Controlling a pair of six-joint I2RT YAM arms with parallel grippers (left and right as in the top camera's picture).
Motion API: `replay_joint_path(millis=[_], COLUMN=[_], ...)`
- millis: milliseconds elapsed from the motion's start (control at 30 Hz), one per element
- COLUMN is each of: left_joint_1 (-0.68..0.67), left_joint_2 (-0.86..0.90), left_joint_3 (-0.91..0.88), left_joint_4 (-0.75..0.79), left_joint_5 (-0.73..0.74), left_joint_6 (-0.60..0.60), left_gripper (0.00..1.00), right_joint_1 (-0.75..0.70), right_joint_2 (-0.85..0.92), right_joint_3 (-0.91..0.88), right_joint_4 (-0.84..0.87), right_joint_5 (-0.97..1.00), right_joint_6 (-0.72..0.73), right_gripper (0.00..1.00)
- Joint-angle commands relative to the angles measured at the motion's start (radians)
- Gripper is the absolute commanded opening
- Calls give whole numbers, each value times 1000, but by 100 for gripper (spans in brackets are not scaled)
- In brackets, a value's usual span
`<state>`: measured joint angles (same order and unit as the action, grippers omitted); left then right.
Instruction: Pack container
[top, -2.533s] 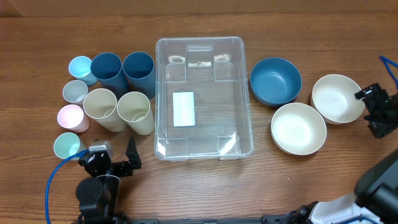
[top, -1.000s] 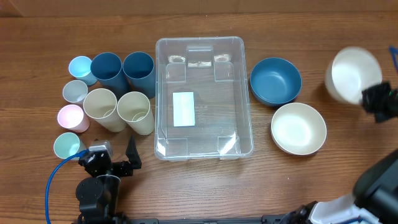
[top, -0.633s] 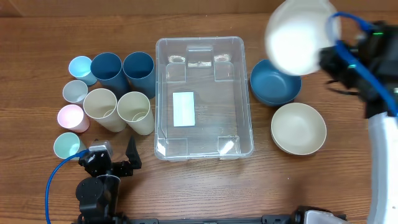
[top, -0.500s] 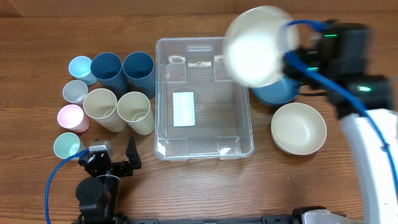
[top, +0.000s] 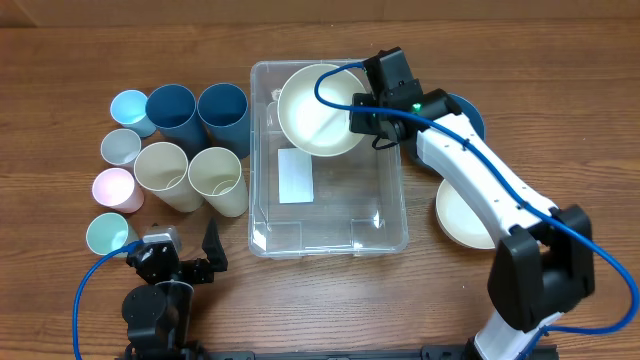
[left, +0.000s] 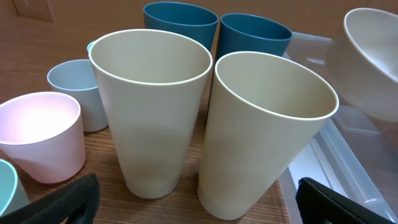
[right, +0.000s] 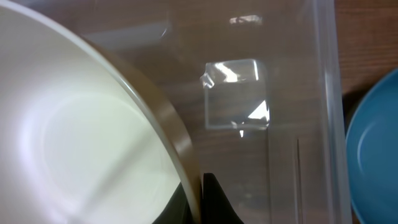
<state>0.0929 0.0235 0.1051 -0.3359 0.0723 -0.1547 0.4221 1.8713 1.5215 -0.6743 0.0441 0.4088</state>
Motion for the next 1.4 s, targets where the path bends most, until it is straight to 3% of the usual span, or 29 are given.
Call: replay_joint_path(millis=[0, 600, 667, 700, 767, 833, 1100, 1367], left_joint_1=[-2, -2, -2, -2, -2, -2, -2, -2], left_joint_2=[-11, -11, -11, -11, -11, -11, -11, -11], left_joint_3=[-4, -4, -4, -4, -4, -4, -4, -4], left_joint_4=[3, 4, 3, 4, 4, 3, 3, 4], left_joint_5=[14, 14, 14, 14, 14, 14, 14, 14], left_joint_6=[-10, -10, -10, -10, -10, -10, -10, -10], left_gripper=[100, 100, 100, 100, 100, 100, 100, 100], right_joint_1=[-3, -3, -3, -3, -3, -3, -9, -102], right_joint_2=[-10, -4, -4, -4, -5, -16, -185, -393], right_joint_3=[10, -18, -23, -23, -21, -8, 22, 22], right_joint_4=[74, 85, 101, 114, 124, 110, 40, -168], right_joint_5=[26, 26, 26, 25, 22, 22, 16, 60], right_joint_6=[-24, -26, -47, -67, -105, -139, -155, -97], right_gripper=[4, 6, 17, 30, 48, 55, 68, 74])
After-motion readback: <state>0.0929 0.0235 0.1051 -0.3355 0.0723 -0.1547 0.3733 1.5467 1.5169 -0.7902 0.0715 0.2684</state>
